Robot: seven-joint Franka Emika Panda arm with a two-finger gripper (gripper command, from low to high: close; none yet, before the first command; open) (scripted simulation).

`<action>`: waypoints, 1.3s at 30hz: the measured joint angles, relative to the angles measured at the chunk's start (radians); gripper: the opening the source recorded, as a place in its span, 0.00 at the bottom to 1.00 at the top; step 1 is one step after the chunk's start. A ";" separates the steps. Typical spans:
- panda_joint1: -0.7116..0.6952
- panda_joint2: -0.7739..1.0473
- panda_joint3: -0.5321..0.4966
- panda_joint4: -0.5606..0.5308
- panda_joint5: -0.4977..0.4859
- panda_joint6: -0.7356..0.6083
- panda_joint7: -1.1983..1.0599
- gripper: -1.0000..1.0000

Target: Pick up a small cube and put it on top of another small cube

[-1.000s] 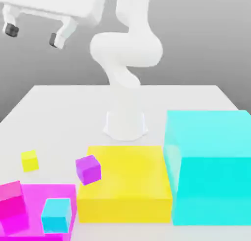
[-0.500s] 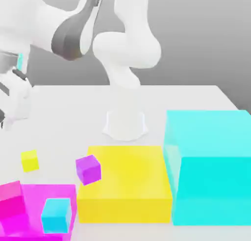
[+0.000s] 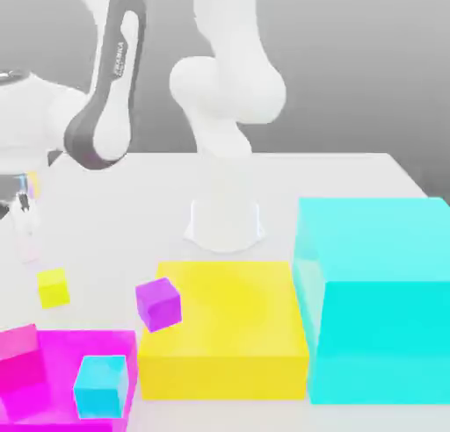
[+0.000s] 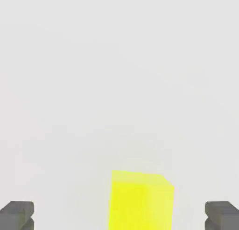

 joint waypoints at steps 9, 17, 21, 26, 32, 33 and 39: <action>-0.061 0.151 0.087 0.016 0.216 0.127 -0.141 0.50; -0.110 0.271 0.144 0.033 0.254 0.220 -0.177 0.00; -0.113 0.278 0.147 0.034 0.252 0.226 -0.176 0.00; -0.091 0.199 0.120 0.024 0.230 0.165 -0.153 0.00; -0.068 0.082 0.077 -0.001 0.144 0.073 -0.090 0.00; -0.066 0.064 0.070 -0.006 0.127 0.058 -0.079 0.00; 0.009 0.033 0.119 0.078 0.104 -0.003 -0.087 0.00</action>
